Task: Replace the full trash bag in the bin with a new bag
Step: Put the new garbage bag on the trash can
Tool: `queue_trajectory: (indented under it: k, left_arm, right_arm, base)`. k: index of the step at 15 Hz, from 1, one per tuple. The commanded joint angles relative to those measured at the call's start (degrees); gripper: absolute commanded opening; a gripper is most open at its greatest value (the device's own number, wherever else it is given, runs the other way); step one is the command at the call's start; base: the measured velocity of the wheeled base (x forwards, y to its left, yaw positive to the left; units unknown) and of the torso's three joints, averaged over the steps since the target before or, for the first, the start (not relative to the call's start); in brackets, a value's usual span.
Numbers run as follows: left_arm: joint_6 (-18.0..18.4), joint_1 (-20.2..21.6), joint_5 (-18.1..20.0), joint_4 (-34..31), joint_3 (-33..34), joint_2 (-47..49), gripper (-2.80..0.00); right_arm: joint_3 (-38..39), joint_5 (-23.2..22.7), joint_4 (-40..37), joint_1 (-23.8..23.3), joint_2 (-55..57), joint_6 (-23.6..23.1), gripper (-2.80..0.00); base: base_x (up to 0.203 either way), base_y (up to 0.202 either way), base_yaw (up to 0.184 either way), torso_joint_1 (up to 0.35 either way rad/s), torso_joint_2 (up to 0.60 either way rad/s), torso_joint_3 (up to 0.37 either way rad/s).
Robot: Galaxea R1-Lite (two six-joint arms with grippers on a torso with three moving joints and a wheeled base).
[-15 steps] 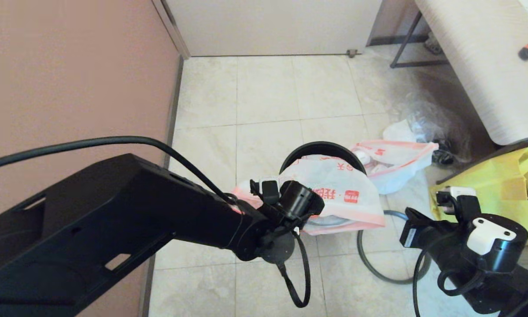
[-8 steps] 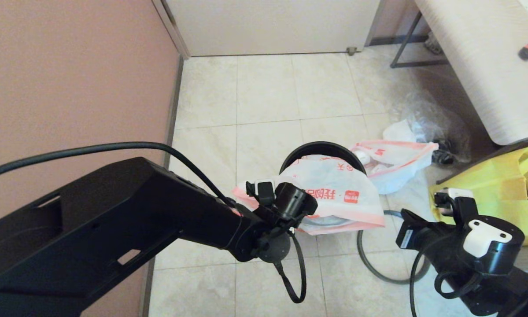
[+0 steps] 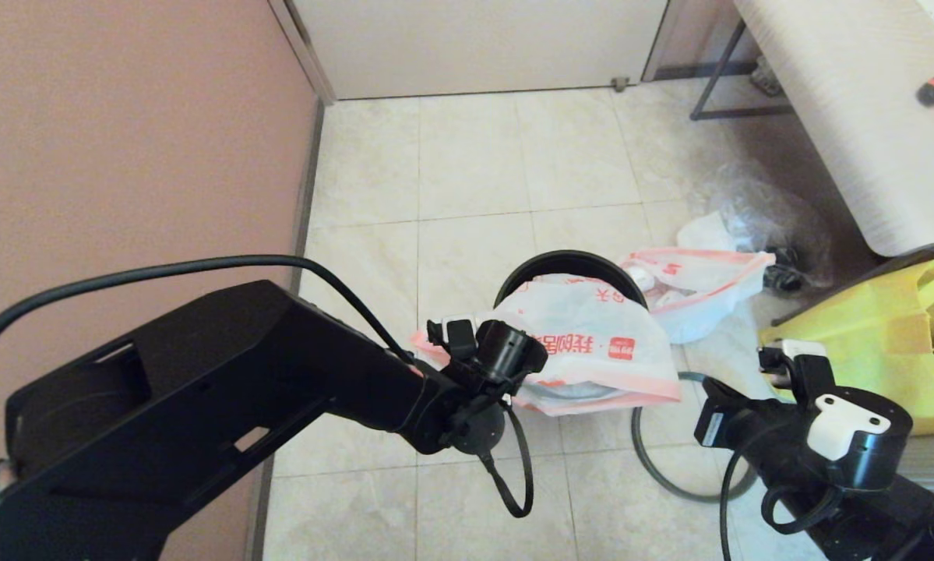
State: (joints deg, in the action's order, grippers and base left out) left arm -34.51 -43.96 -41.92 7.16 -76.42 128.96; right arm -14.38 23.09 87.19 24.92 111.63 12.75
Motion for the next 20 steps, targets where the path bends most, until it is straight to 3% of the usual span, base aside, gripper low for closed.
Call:
queue_trajectory:
  k: [1, 11, 20]
  left_arm:
    - [-0.21, 0.10, -0.26, 0.14, -1.03, -0.12, 0.00]
    - [-0.18, -0.57, -0.35, 0.20, -2.62, -2.73, 0.00]
    - [3.24, -3.55, -0.36, -0.67, -13.13, 4.50, 0.00]
  right_arm:
    - [-0.02, 0.11, 0.48, 0.04, 0.08, 0.00, -2.80]
    - [0.06, 0.11, 0.48, 0.04, 0.69, 0.08, -2.80]
    - [0.06, 0.11, 0.48, -0.13, 1.14, 0.78, -2.80]
  base:
    - [0.000, 0.000, 0.000, 0.000, 0.00, 0.000]
    - [0.000, 0.000, 0.000, 0.000, 0.00, 0.000]
    - [0.000, 0.000, 0.000, 0.000, 0.00, 0.000]
